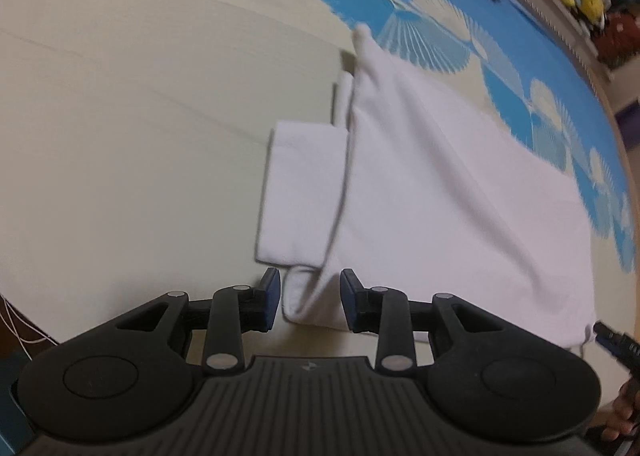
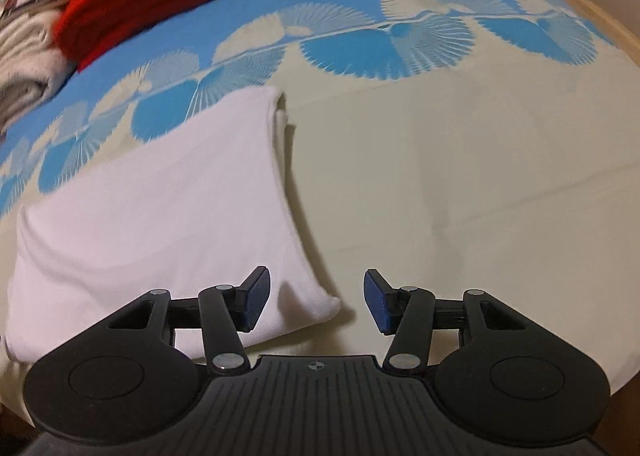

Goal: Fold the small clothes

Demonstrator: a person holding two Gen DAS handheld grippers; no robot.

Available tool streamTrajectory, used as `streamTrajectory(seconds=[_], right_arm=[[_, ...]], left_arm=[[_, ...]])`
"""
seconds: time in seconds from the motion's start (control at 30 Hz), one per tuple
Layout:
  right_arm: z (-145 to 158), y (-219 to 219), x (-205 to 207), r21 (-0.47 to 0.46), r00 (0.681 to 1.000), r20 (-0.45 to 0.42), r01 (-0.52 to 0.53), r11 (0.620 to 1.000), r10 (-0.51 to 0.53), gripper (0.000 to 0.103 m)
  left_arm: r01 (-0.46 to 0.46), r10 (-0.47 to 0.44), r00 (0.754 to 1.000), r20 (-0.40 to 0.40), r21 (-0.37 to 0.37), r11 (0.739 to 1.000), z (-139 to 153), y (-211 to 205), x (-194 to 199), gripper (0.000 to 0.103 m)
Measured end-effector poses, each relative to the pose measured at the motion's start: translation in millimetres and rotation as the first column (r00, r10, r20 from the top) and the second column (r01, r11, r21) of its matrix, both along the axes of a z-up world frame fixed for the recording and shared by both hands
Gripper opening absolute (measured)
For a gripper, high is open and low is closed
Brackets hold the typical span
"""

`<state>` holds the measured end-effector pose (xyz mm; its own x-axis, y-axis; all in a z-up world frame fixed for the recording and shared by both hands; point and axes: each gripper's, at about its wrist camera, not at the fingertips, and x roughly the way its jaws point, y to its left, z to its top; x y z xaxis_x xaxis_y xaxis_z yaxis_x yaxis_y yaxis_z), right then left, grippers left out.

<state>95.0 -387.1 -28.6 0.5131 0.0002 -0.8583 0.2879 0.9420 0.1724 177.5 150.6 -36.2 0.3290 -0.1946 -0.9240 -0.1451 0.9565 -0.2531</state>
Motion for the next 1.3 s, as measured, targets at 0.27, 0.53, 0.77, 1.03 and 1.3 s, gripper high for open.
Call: streamTrajectory(seconds=[0.27,0.53,0.77,1.03,1.3], right_arm=[[-10.5,3.8,0.5,-0.019,0.999,-0.038,-0.002,1.0,0.002,0.054],[-12.0,2.5,1.0,-0.025,0.999,-0.043,-0.015,1.0,0.014,0.053],[17.4,1.8,-9.9,-0.01,0.992,0.128,-0.019,1.0,0.02,0.009],[-19.1,-22.5,-16.3,0.069,0.984,-0.171,0.068,0.995,-0.055,0.009],[15.9,-15.4,-26.2,-0.09,0.997,0.025,0.071,0.993,-0.069,0.029]], left_arm=[[0.056,-0.056,0.998,-0.004,0.053,0.997,-9.2,-19.4,3.3,0.036],[0.093,-0.093,0.996,0.0,0.065,0.994,-8.2,-23.4,1.4,0.031],[0.075,-0.077,0.987,0.141,0.016,0.997,22.6,-9.2,-15.6,0.002],[0.198,-0.186,0.978,-0.093,0.134,0.971,-18.3,-11.3,-27.0,0.003],[0.158,-0.172,0.977,0.127,0.114,0.981,20.8,-21.0,-29.7,0.007]])
